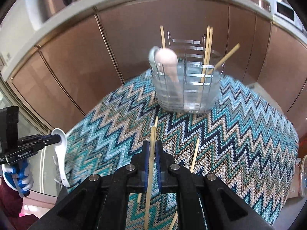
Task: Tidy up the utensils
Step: 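Lift the white spoon and chopstick and carry them over the holder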
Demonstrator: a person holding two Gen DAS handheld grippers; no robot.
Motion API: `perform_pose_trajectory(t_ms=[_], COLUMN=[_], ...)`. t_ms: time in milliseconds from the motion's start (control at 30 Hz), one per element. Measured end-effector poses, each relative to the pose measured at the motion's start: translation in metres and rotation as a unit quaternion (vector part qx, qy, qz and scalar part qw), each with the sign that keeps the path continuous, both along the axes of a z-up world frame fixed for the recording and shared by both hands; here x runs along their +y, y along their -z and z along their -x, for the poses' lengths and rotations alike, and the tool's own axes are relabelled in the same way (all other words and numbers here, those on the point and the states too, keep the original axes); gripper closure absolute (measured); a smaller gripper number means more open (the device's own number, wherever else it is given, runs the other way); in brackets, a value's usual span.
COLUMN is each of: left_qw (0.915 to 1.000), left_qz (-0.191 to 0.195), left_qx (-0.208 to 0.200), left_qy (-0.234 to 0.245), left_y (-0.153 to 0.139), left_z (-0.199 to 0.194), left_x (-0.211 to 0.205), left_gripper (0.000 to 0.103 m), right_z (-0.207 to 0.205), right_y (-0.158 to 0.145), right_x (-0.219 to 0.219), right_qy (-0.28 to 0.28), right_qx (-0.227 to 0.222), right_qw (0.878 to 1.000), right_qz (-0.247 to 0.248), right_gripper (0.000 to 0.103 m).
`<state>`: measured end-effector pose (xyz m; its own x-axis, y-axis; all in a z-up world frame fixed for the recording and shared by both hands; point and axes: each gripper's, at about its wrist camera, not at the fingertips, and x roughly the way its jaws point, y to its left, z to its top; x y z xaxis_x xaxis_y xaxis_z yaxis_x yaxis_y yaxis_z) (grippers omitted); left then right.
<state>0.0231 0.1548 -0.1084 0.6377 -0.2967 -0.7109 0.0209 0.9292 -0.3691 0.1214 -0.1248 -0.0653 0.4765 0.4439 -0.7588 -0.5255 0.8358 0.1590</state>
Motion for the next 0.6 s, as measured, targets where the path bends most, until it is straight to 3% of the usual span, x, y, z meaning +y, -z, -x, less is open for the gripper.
perform_pose_trajectory(t_ms=[200, 333, 600], left_qw=[0.9993, 0.9965, 0.9822], left_qz=[-0.002, -0.002, -0.013], left_qx=[-0.038, -0.083, -0.187], left_qy=[0.003, 0.006, 0.015], left_y=[-0.034, -0.072, -0.150], left_z=[-0.006, -0.024, -0.091], left_x=[-0.010, -0.021, -0.063], left_gripper=[0.098, 0.098, 0.098], right_z=[0.012, 0.008, -0.021], right_y=[-0.035, -0.066, -0.125], right_x=[-0.005, -0.013, -0.025], right_qy=[0.011, 0.025, 0.061], right_qx=[-0.058, -0.107, -0.216], right_qw=[0.998, 0.992, 0.968], right_qz=[-0.031, -0.059, -0.113], right_gripper=[0.097, 0.097, 0.097])
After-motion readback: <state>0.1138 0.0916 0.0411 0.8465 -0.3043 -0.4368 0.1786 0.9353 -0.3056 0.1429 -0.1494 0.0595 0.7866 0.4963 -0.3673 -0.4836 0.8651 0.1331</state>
